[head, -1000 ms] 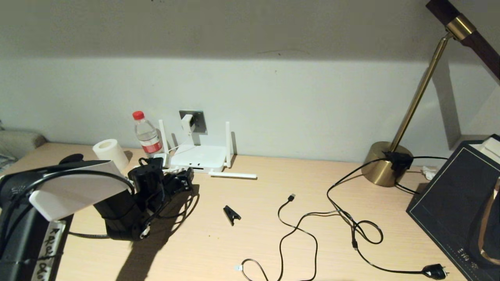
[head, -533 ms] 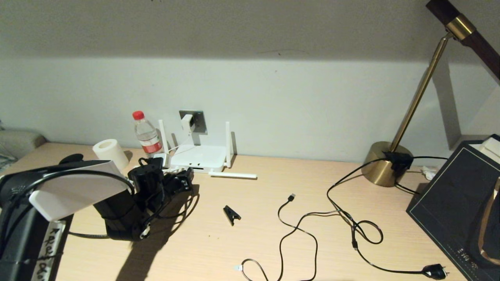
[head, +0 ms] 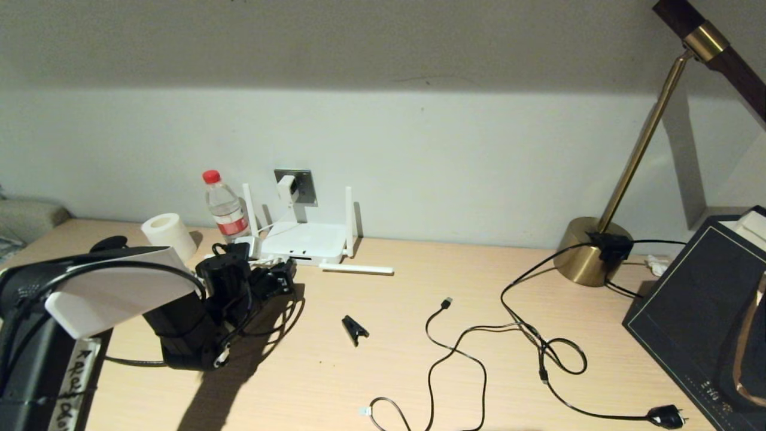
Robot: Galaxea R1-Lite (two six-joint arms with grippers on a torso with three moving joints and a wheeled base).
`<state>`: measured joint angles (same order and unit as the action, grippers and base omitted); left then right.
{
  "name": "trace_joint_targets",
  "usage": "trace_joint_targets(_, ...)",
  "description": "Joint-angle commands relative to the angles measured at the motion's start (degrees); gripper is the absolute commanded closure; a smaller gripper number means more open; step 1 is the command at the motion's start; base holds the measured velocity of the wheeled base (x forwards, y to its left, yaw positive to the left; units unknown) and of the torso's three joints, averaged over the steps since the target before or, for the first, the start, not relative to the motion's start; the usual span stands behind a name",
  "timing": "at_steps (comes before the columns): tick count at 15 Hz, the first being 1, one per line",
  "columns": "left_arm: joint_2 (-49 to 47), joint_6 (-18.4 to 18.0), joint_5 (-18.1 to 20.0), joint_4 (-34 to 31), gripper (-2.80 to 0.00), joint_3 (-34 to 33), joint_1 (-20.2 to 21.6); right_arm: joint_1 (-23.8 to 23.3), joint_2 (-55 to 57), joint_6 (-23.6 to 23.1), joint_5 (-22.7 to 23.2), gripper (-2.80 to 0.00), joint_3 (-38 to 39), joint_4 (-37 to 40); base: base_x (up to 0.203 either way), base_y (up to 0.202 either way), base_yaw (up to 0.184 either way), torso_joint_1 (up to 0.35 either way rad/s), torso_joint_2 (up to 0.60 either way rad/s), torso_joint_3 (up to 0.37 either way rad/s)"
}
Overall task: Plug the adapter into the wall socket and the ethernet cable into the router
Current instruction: Plug cable into router interface
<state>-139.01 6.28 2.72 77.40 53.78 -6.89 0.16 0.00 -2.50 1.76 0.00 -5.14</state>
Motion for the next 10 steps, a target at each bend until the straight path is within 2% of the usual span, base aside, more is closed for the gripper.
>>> trace_joint_targets(1, 0.1, 0.0, 0.0, 0.5, 0.0, -0.1, -0.1, 0.0, 0.1, 0.0, 0.0, 0.0, 2.0, 0.0, 0.0, 0.0, 0.0, 0.0, 0.0, 0.0)
trace_joint_targets(10, 0.3, 0.0, -0.1, 1.0, 0.0, -1.5, 0.0, 0.0, 0.1, 0.0, 0.0, 0.0, 2.0, 0.0, 0.0, 0.0, 0.0, 0.0, 0.0, 0.0)
